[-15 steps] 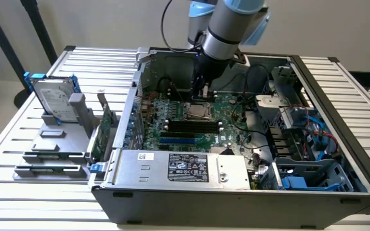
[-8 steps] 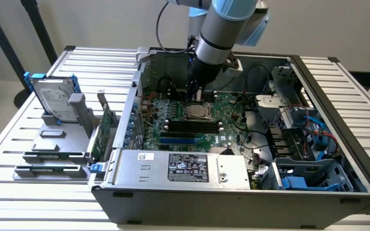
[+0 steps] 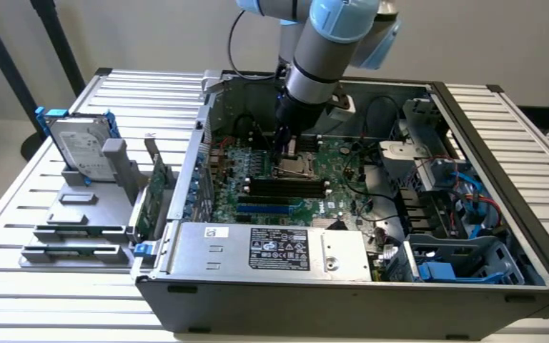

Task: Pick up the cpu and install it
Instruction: 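Close the cpu cover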

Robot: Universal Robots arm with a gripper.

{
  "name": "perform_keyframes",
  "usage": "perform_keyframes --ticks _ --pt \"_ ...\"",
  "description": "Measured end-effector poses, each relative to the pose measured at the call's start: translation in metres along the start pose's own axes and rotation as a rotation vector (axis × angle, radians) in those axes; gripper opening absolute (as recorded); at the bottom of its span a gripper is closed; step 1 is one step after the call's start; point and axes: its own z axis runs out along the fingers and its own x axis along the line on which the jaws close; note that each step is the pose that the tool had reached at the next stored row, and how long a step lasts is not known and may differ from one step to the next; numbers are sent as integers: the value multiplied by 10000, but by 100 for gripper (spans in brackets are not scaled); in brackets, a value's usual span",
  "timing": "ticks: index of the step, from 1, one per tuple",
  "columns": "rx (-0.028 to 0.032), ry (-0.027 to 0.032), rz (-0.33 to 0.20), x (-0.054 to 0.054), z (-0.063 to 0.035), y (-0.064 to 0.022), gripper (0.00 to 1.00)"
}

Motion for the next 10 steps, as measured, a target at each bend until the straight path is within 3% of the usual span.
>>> perform_keyframes --ticks 6,10 --pt "3 49 -12 -9 29 7 11" --pt "36 148 -29 -26 -5 -5 11"
